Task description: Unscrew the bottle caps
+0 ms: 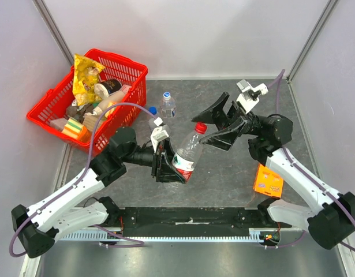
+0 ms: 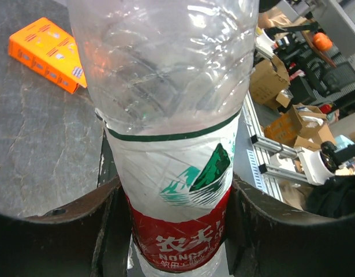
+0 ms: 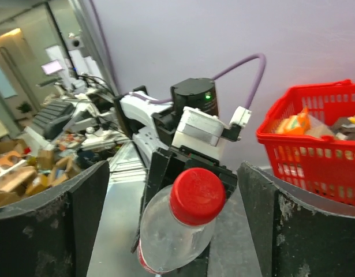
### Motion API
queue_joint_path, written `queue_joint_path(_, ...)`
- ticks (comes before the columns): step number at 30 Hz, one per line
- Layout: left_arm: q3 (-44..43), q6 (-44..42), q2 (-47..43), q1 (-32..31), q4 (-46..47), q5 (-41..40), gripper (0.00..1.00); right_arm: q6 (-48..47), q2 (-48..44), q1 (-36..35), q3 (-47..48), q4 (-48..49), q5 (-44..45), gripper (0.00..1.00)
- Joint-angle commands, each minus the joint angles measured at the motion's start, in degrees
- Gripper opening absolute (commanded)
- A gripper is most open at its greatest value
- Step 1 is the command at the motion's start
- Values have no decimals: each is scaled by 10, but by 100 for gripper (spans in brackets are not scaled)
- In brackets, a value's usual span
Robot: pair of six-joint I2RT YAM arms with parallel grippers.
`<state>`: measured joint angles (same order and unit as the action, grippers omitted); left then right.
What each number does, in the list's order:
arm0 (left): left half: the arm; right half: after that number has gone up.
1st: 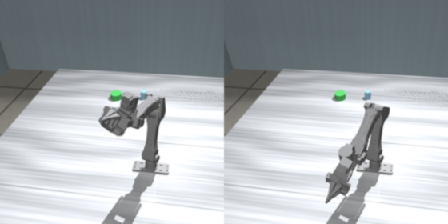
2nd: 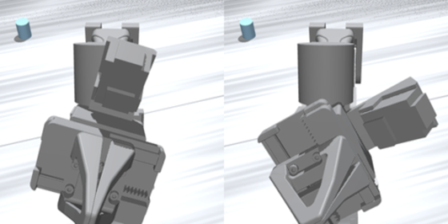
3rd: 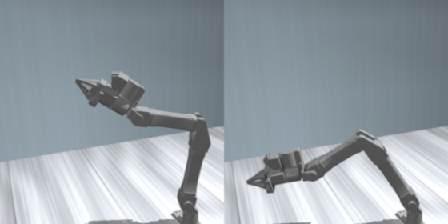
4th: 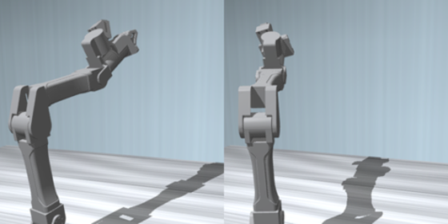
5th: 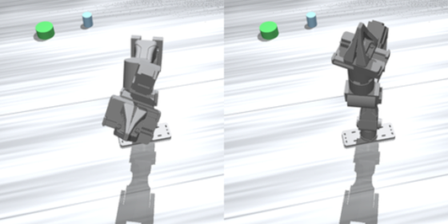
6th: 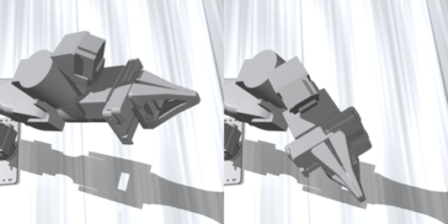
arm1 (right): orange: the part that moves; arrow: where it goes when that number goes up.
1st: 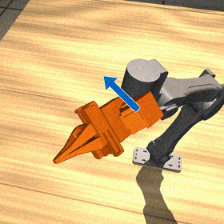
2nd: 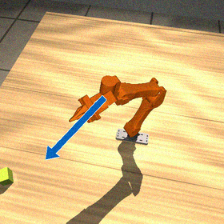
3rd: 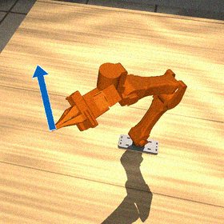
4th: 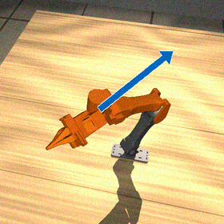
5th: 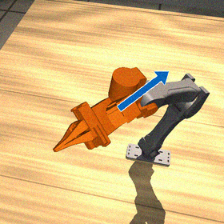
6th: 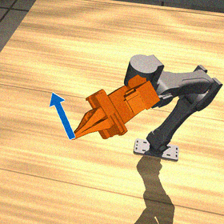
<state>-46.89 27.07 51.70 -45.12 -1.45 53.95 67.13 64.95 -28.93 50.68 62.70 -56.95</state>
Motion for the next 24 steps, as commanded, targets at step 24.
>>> queue_joint_path(24,-75,-211,-53,0,-268,-302,40,-378,-208,-2,97,-784,378,98)
